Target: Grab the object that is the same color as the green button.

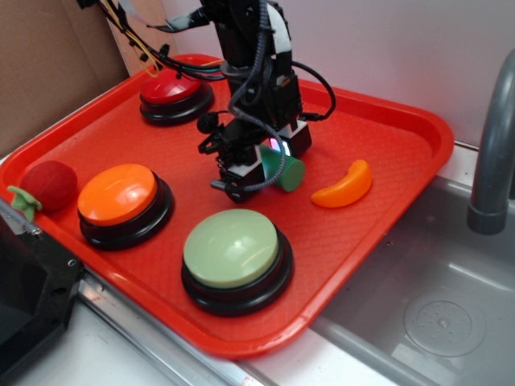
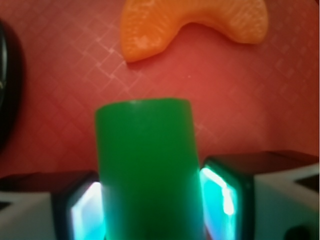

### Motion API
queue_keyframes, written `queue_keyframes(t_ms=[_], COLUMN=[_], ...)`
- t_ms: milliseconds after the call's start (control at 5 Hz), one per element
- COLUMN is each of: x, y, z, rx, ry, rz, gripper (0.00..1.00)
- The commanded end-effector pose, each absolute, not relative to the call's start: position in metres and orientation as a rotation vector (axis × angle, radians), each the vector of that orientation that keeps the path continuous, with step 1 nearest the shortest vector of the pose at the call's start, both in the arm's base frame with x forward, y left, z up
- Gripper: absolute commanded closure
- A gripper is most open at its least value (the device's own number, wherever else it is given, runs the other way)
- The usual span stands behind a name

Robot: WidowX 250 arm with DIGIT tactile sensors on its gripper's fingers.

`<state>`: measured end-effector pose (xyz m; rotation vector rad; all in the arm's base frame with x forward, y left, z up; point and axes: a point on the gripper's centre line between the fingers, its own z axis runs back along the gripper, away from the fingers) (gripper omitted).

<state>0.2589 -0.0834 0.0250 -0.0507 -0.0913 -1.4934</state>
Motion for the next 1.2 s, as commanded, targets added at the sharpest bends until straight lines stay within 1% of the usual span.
queue_keyframes(t_ms=[0,200,400,600,800,1000], x=[0.255,0.255,0.246,0.235,0.233,0.234], y=[-0.068,-0.045,-0.024,-0.008,-0.003,-0.004], z=[0.104,0.145,0.179,0.191,0.187,0.186], rx=[-0.008,-0.052,-0.060,-0.049,-0.028,0.021], ry=[-0.049,-0.023,-0.054,-0.078,-0.077,-0.083], rz=[-1.149,-0.897,-0.647,-0.398,-0.149,0.095], gripper=[1.00,1.00,1.00,1.00,1.00,1.00])
